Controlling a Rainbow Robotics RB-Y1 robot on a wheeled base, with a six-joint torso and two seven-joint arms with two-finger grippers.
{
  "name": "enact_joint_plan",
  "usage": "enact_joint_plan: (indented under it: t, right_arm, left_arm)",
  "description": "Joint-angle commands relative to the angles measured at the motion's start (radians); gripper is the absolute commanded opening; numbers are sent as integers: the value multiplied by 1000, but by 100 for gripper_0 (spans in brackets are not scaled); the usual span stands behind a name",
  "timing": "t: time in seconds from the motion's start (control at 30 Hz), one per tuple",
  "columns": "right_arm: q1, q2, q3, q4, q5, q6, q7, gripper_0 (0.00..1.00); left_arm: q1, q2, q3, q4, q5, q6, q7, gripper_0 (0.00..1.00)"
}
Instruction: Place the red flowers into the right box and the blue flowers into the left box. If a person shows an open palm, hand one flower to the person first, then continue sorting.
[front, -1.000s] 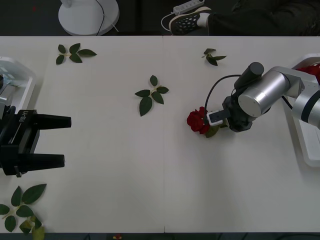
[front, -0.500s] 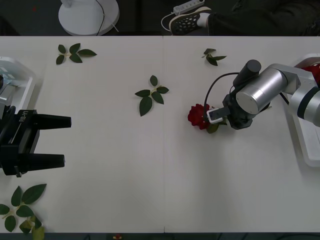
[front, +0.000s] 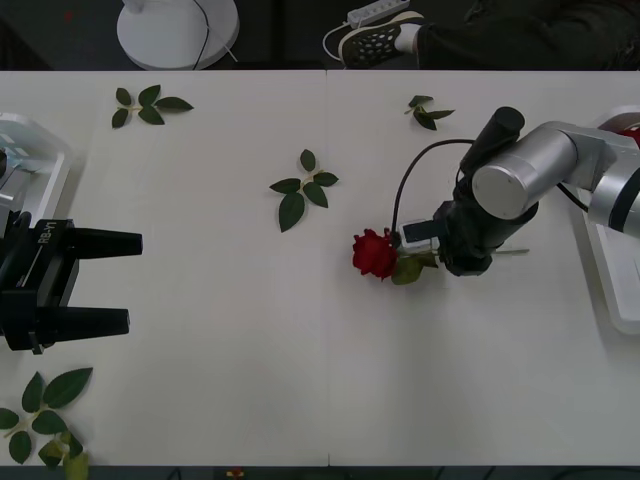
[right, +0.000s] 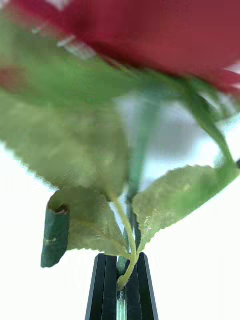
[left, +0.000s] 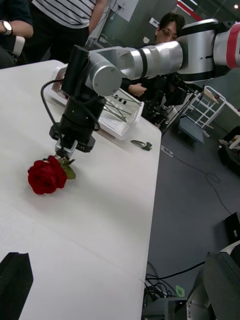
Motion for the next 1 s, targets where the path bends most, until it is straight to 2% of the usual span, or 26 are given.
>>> enact_joint_plan:
  t: [0.03, 0.27, 0.4, 0.53, 0.7, 0.83, 1.0]
  right_arm:
    - [22, -138, -42, -194, -72, 16, -300, 0]
    - [22, -270, -168, -331, -172, 62, -788, 0]
    - [22, -330, -278, -326, -230, 117, -978, 0]
    - [22, -388, -444, -262, -265, 223, -1136, 0]
    - [22, -469, -576, -165, -245, 338, -1171, 0]
    - [23, -541, -585, -64, -213, 352, -1154, 0]
    - [26, -560, -585, 65, -96, 335, -1027, 0]
  left_arm:
    - [-30, -11, 4, -4, 14, -8, 47, 100]
    - [-30, -11, 4, -4, 14, -8, 47, 100]
    - [-30, -11, 4, -4, 14, -8, 47, 100]
    - [-30, -11, 4, -4, 14, -8, 47, 100]
    - [-30, -11, 4, -4, 14, -8, 47, 100]
    - [-30, -11, 4, -4, 14, -8, 47, 100]
    - [-30, -11, 4, -4, 14, -8, 47, 100]
